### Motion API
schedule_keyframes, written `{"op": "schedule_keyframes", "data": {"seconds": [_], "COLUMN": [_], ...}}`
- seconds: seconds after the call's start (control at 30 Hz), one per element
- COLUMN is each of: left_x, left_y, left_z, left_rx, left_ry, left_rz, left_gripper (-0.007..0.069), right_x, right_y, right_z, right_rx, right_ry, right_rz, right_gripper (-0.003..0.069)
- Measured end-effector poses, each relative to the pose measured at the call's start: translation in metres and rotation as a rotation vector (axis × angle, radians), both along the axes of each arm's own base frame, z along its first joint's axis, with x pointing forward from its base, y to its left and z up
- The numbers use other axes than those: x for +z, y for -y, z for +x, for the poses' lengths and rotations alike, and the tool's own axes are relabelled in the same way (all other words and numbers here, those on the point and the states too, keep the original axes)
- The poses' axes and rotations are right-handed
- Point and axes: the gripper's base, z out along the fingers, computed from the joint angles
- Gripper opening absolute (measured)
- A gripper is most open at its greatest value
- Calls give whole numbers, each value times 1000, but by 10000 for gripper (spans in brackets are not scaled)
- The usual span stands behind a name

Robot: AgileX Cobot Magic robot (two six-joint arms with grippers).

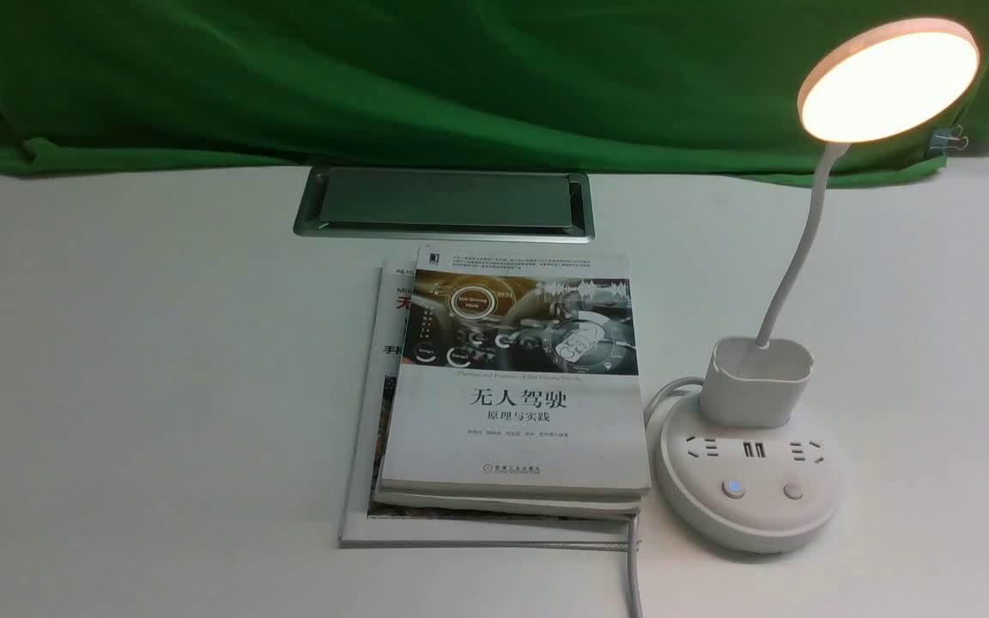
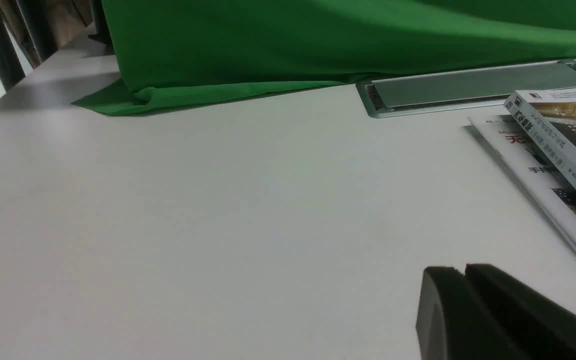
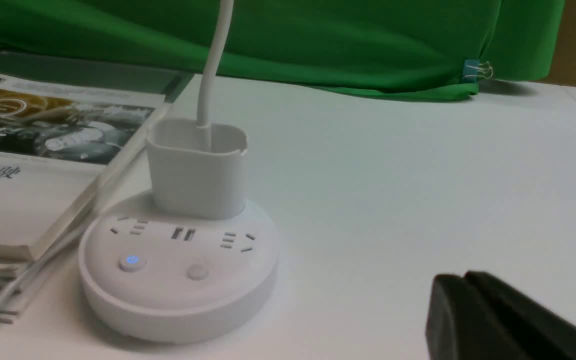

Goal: Turn off the desk lamp on the white desktop by hand.
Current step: 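Press the power button on the lamp base to turn the lamp off with the right gripper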

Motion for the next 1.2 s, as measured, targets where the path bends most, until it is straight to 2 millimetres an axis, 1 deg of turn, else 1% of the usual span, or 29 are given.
{"op": "schedule_keyframes", "data": {"seconds": [0.97, 1.07, 1.17, 1.2], "left_x": [0, 0, 0, 0], "left_y": [0, 0, 0, 0], "left_z": [0, 0, 0, 0], "left_rx": [0, 0, 0, 0], "left_ry": [0, 0, 0, 0], "left_rz": [0, 0, 0, 0], "left_gripper": [20, 20, 20, 20], "right_x": [0, 4, 12, 14], "right_y": [0, 0, 0, 0], "right_z": [0, 1, 1, 1], "right_rx": [-1, -16, -40, -41], "right_ry": [2, 28, 102, 115], "right_rz": [6, 138, 365, 383], "right_gripper": [48, 48, 48, 48]}}
